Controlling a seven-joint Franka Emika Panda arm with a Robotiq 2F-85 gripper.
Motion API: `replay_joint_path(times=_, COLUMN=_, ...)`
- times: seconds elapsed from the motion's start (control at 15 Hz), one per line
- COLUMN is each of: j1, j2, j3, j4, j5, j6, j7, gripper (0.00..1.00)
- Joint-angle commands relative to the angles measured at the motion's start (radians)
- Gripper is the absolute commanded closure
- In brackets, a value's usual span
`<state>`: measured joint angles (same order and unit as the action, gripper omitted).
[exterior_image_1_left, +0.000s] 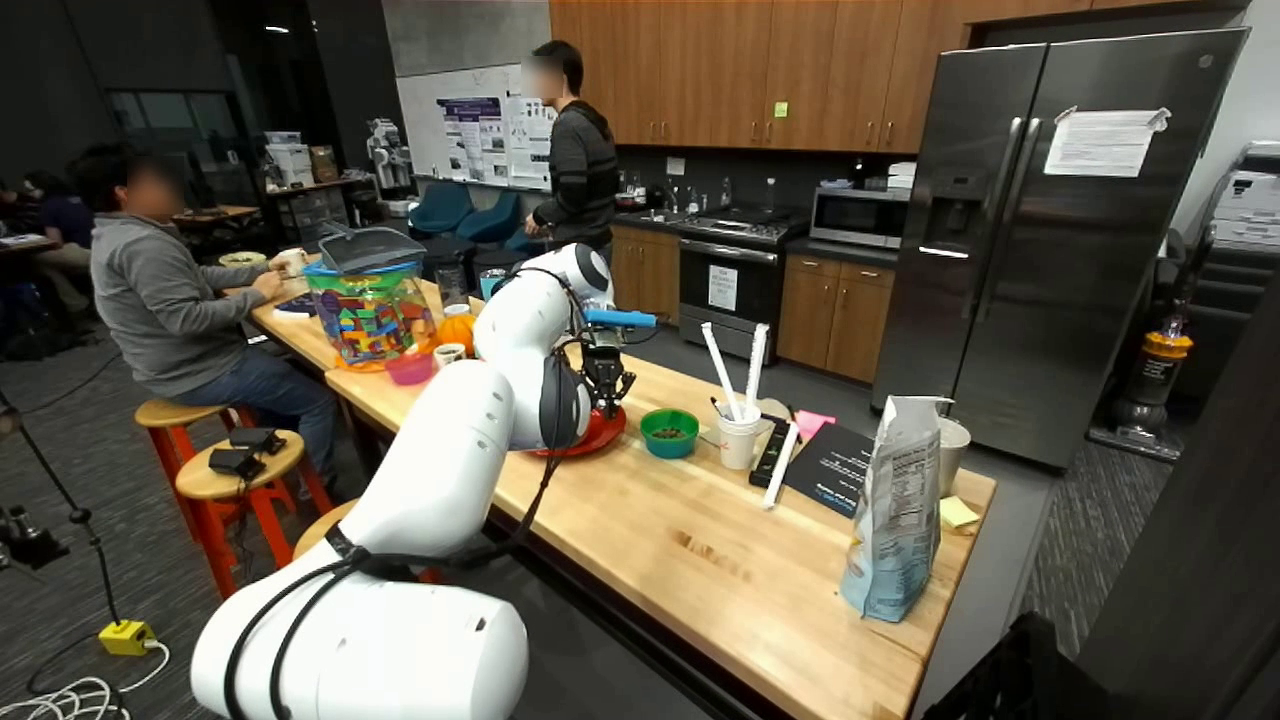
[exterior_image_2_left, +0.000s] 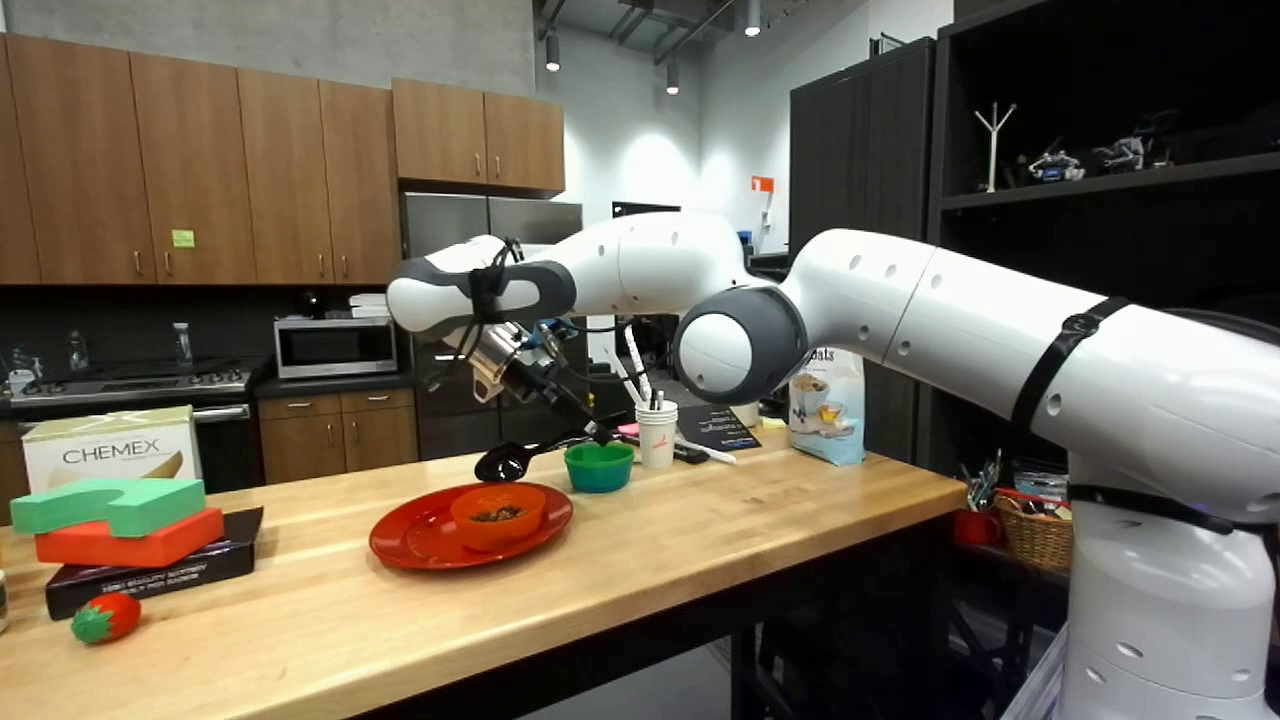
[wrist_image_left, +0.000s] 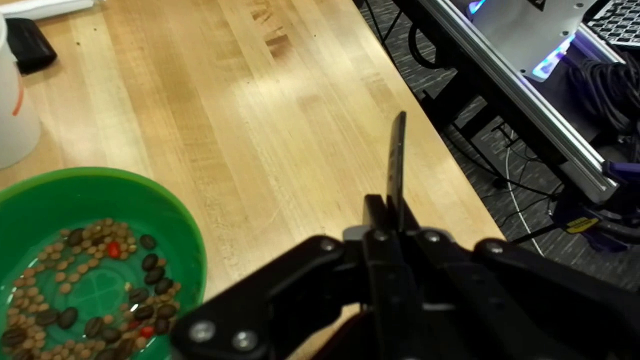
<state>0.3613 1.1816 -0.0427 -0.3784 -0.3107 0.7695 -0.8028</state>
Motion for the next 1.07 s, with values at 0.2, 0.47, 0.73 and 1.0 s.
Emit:
replay_joint_path(times=0.2, j1=-0.007, j2=0.026, j3=0.03, j4=0.027, j5=0.041, j6=-0.029, j7=0.03, gripper=0.99)
replay_joint_path(times=0.47, j1=0.003, j2=0.043, j3=0.022, j4=0.028, j5=0.023, j6=-0.026, j7=0.043, gripper=0.99)
replay_joint_path(times=0.73, j1=0.031, j2=0.05, j3=-0.014, j4=0.02, j5=-0.044, j6=-0.006, j7=0.03, gripper=0.99)
replay_joint_path(times=1.0, j1=0.056, j2=0.051, j3=-0.045, j4=0.005, j5=-0.12, j6=0.004, j7=-0.01, gripper=0.99)
